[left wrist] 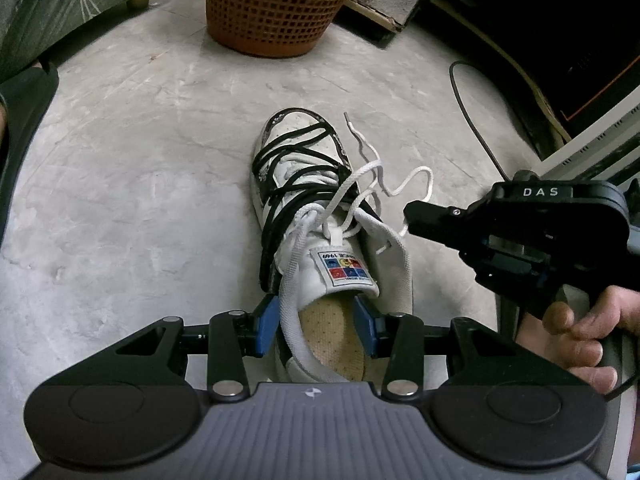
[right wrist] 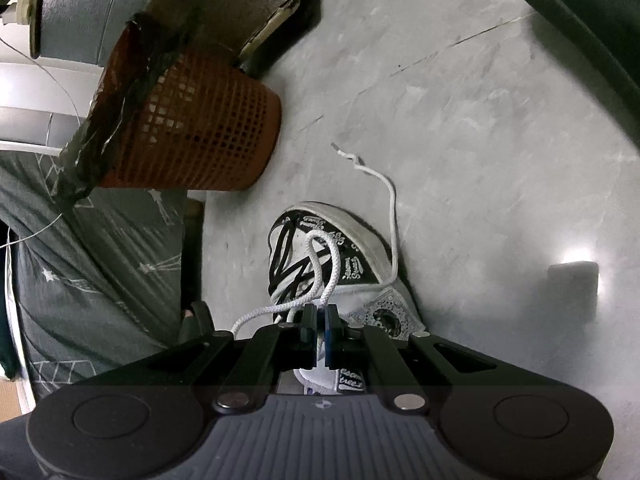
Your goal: Lace up shoes with both hands
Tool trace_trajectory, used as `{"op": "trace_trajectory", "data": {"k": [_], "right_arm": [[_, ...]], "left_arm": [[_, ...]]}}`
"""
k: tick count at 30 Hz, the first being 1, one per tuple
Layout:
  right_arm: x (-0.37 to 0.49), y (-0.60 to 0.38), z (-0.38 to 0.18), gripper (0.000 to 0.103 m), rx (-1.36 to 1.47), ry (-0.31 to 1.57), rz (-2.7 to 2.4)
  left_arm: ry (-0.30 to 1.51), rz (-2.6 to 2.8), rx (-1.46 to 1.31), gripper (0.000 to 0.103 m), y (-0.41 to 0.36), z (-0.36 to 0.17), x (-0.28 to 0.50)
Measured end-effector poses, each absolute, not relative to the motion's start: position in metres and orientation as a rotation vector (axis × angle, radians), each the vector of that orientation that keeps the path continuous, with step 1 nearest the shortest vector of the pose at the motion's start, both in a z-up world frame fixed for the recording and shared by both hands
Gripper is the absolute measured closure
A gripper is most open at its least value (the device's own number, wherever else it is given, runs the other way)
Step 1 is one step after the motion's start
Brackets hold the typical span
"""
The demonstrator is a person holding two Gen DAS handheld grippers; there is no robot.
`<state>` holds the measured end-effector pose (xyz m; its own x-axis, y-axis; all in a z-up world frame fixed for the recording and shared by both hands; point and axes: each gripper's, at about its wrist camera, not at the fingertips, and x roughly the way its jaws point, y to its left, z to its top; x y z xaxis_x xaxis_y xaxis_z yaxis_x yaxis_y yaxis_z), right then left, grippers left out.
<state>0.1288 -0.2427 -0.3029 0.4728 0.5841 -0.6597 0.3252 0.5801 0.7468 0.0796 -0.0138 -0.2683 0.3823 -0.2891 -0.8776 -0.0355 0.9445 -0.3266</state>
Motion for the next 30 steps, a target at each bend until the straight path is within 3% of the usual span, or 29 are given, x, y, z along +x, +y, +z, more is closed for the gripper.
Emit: {"op": "trace_trajectory", "data": {"k": [12,28,30], "right_arm": [[0.127,-0.242,-0.300,0.099,0.949,1.136,0.216],[0.122,-0.236,-0.301,0.098,0.973,1.119,0.220],[0.122,-0.236,-0.301,0.098,0.977,1.119,0.218]], "left_arm": [[1.147,-0.209,-0.226,0.058,-0.024,-0.259,0.082],[1.047,-0.472,0.373,0.064,-0.071,-0.244,0.092],[1.043,-0.504,0.395,0.070,-0.077,-0.244,0.097]]}}
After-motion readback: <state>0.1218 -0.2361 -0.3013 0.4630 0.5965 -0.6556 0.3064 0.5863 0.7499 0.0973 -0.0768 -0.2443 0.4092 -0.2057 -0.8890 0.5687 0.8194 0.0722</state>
